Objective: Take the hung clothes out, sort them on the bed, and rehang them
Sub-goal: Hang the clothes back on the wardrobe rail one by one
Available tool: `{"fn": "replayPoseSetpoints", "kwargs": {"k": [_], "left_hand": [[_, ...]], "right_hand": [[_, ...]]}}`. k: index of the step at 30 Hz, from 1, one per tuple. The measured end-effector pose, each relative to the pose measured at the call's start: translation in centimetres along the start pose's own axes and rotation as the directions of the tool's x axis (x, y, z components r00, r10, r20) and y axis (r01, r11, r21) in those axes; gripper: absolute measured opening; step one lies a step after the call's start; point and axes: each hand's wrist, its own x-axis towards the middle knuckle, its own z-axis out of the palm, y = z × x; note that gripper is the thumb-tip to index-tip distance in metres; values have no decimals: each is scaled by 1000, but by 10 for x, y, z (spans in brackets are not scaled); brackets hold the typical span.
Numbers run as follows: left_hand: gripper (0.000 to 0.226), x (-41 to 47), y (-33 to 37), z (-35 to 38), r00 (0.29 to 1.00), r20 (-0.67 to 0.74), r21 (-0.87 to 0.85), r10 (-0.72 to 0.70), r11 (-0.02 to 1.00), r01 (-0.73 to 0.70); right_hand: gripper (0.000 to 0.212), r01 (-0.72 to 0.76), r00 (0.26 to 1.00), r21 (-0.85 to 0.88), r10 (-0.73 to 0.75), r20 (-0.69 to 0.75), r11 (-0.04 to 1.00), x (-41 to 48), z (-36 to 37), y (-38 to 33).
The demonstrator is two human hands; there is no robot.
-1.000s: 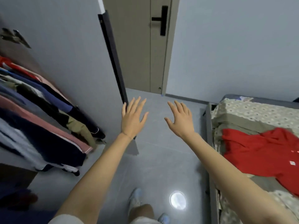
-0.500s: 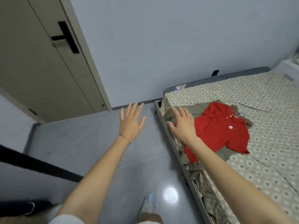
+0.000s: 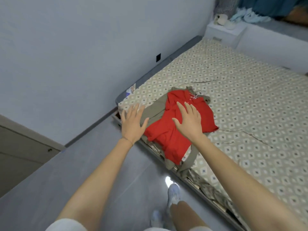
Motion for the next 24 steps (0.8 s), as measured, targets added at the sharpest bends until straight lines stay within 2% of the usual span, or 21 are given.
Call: {"fn": "replayPoseSetpoints", "kwargs": {"k": [11,19,24], "left_hand": [[66,165,50,96,985,132,-37,115,993,-111],[67,270,73,154,957,211,-110,196,978,-176],[65,327,70,216,942,260,-111,210,976,-187]], "right_hand": [[69,-241,969,28,240,55,970,122,21,122],[68,-363,928,14,360,99,932,198,44,179],[68,-449,888,-7,447,112,894,243,79,211]]}}
